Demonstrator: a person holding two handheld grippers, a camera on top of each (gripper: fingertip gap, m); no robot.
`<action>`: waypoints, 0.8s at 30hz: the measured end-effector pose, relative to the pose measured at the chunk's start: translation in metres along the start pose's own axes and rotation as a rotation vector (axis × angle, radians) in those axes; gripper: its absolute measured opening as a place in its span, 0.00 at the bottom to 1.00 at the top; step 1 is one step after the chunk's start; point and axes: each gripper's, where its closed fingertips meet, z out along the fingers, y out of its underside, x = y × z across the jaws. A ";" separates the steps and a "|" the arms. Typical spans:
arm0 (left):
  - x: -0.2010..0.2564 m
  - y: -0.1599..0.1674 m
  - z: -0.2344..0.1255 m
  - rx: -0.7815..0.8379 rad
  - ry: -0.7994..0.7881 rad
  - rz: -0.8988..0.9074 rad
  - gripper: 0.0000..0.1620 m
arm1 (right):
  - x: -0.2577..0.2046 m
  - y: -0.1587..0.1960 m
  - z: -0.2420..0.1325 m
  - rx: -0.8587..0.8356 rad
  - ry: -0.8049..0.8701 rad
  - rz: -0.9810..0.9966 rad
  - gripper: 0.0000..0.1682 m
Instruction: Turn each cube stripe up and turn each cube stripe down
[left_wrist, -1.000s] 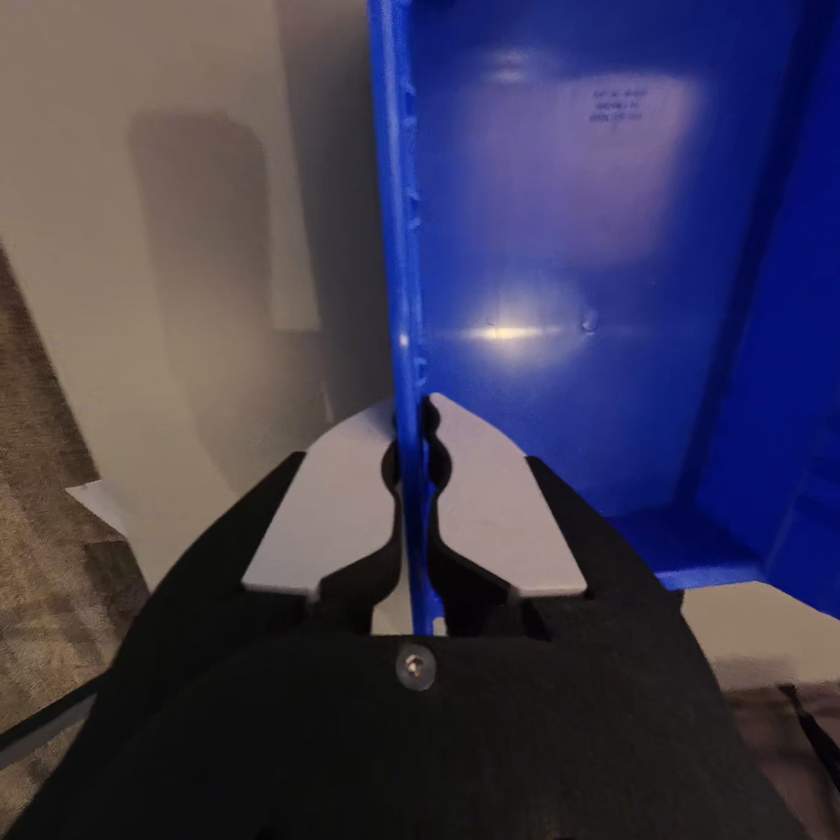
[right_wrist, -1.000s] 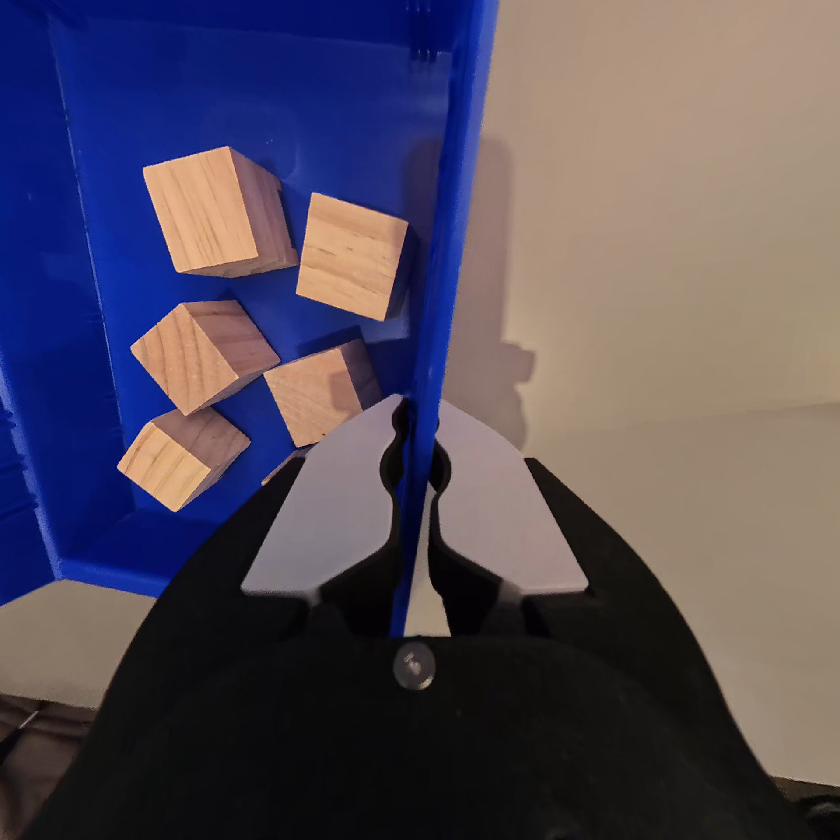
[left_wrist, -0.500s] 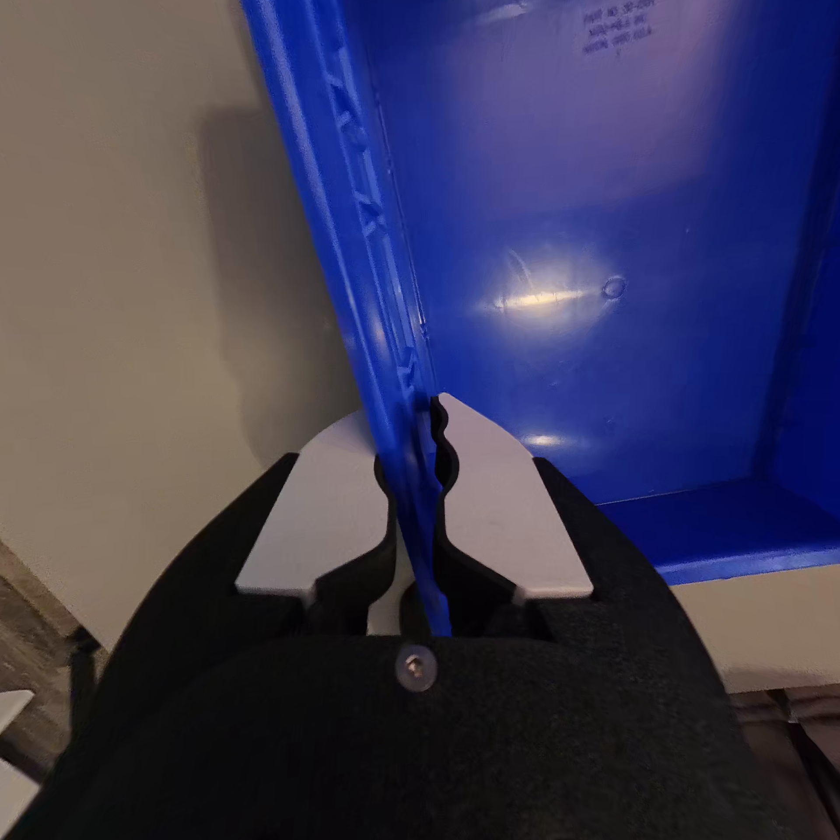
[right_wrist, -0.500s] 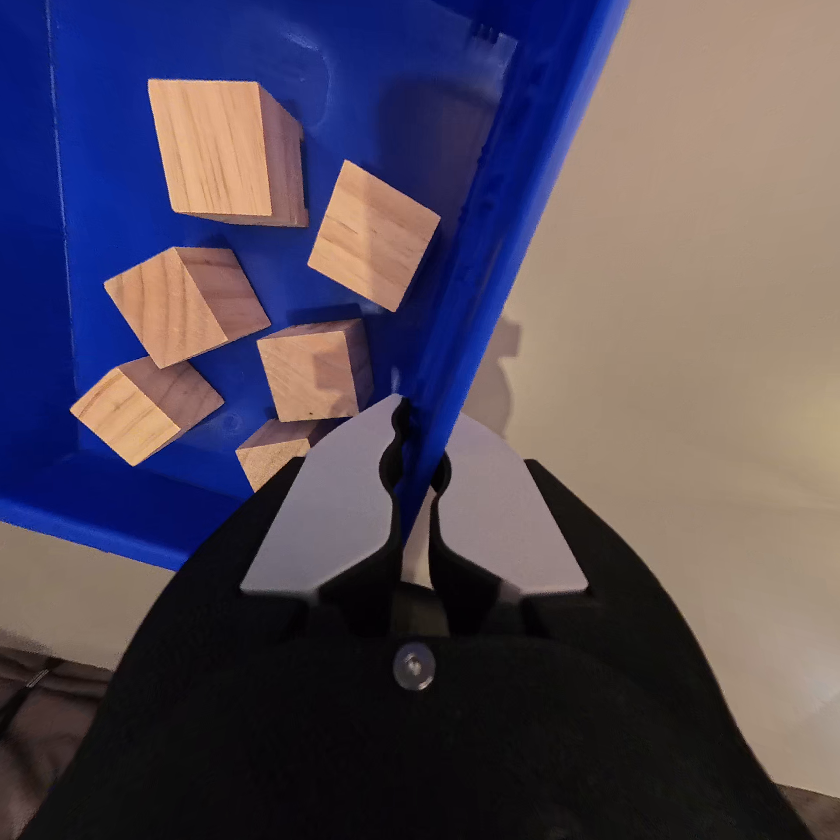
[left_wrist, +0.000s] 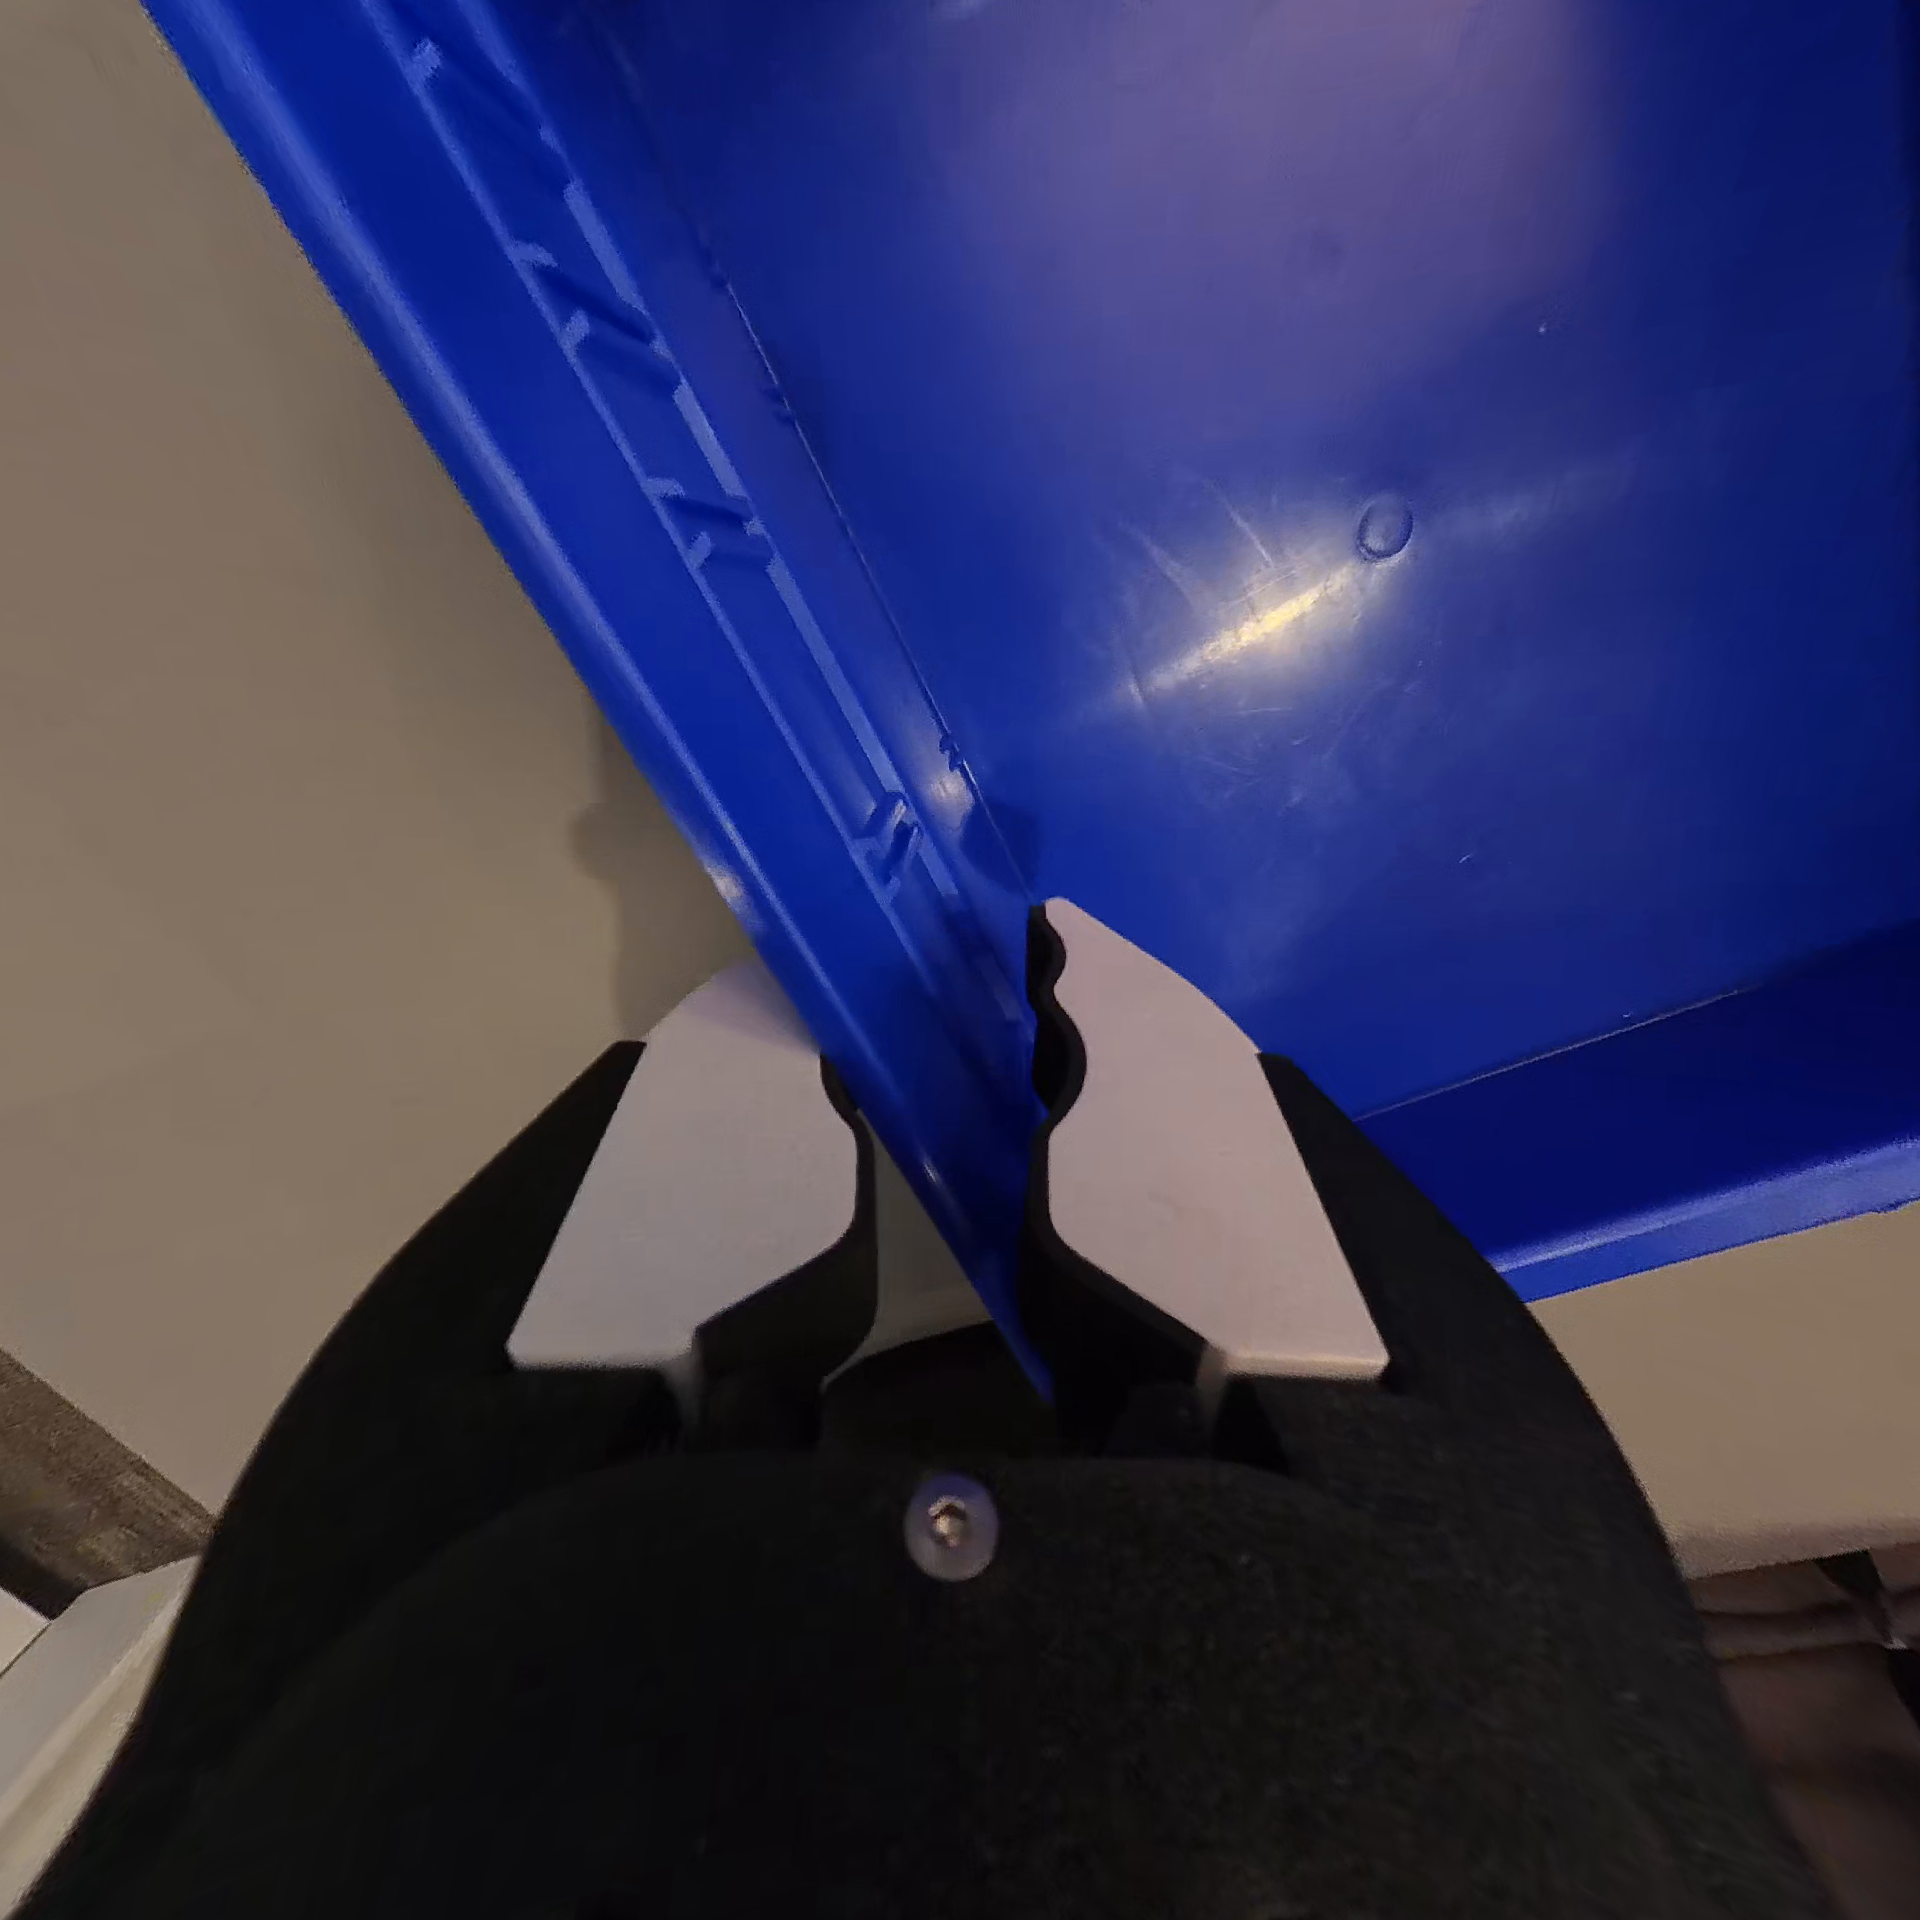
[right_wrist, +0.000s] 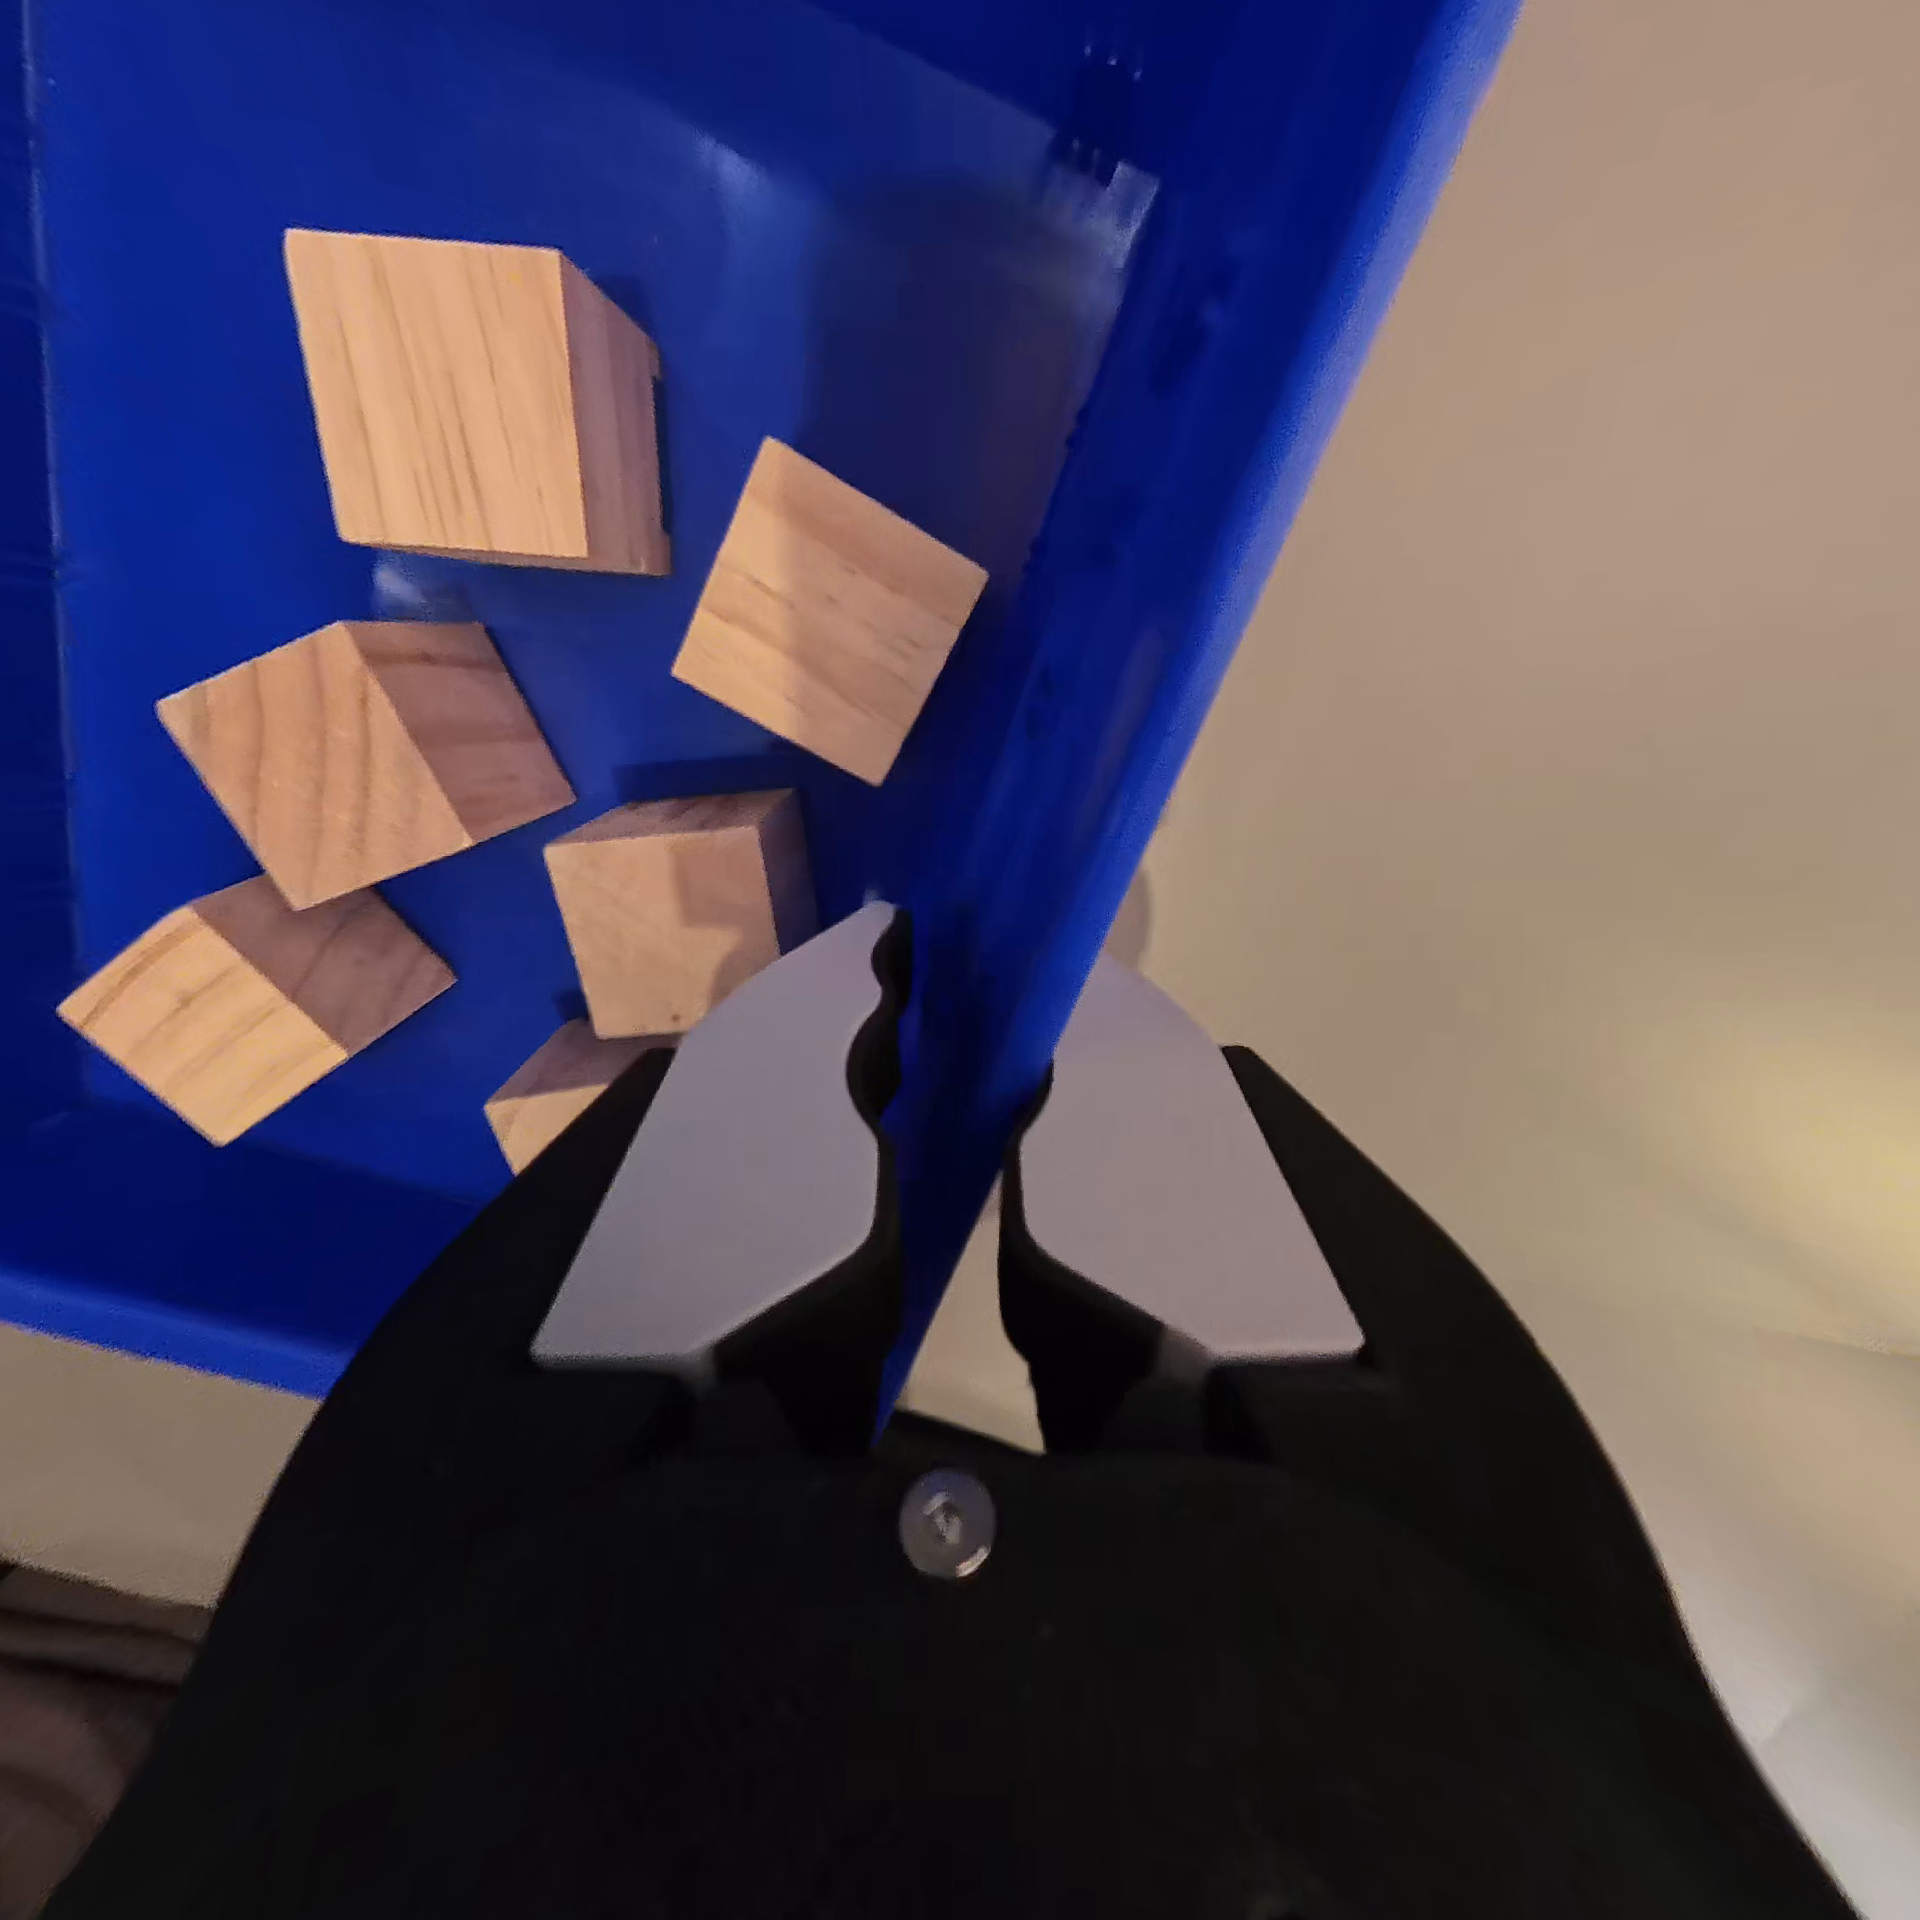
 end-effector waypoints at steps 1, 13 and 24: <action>0.001 -0.002 0.000 0.007 0.001 0.007 0.17 | 0.002 -0.001 0.002 -0.002 0.019 -0.004 0.11; 0.007 -0.003 -0.023 0.078 0.144 0.030 0.23 | 0.002 -0.002 0.007 0.001 -0.025 0.051 0.08; -0.015 0.015 -0.088 0.237 0.126 0.031 0.26 | 0.001 -0.001 0.008 -0.043 -0.065 0.112 0.06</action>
